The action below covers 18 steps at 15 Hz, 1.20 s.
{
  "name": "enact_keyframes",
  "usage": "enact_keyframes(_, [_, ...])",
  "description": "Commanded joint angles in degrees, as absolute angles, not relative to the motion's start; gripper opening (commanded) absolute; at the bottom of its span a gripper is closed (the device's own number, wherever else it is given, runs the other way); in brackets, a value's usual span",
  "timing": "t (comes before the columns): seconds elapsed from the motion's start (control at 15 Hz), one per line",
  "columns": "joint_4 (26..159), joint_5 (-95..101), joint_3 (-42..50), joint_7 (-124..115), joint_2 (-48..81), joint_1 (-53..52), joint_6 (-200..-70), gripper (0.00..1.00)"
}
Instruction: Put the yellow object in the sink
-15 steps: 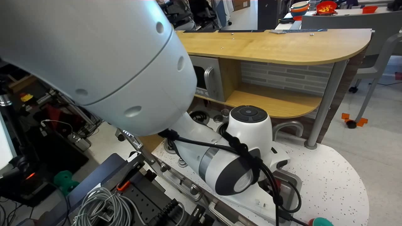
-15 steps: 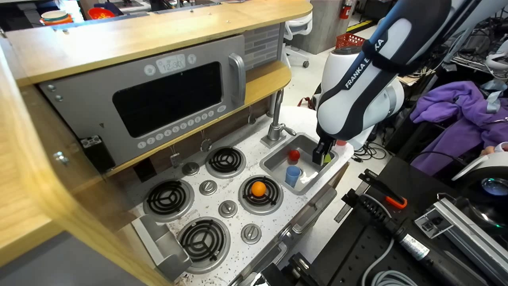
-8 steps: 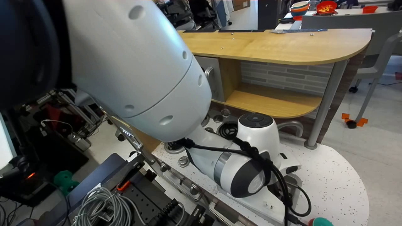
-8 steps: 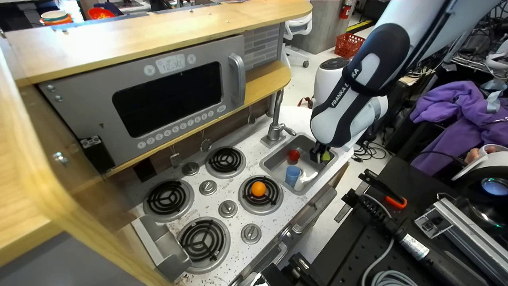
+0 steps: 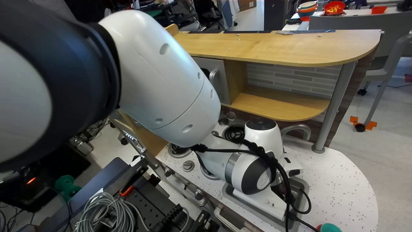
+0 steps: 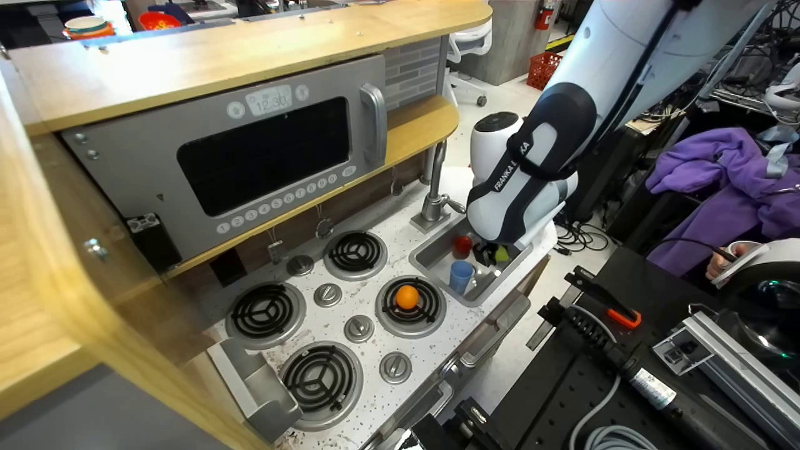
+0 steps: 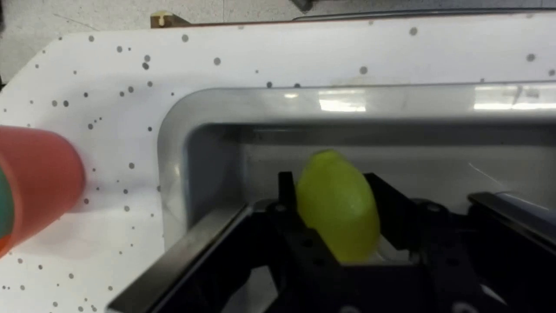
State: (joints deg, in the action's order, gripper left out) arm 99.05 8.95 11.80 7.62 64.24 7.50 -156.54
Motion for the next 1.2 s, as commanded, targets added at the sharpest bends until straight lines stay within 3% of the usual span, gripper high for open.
enact_keyframes(0.0, [92.3, 9.2, 13.4, 3.6, 69.3, 5.5, -152.2, 0.18])
enact_keyframes(0.47, [84.0, 10.0, 15.7, 0.8, 75.9, 4.3, -151.0, 0.18])
enact_keyframes(0.87, [84.7, 10.7, 15.5, 1.5, 76.0, 4.4, -150.4, 0.18])
enact_keyframes(0.93, [85.2, 10.8, 15.5, 1.4, 75.5, 4.4, -150.3, 0.68])
enact_keyframes(1.0, [86.0, 10.9, 15.3, 1.8, 74.7, 4.5, -150.5, 0.69])
enact_keyframes(1.13, [88.3, 10.8, 14.8, 2.6, 72.6, 5.0, -151.0, 0.82])
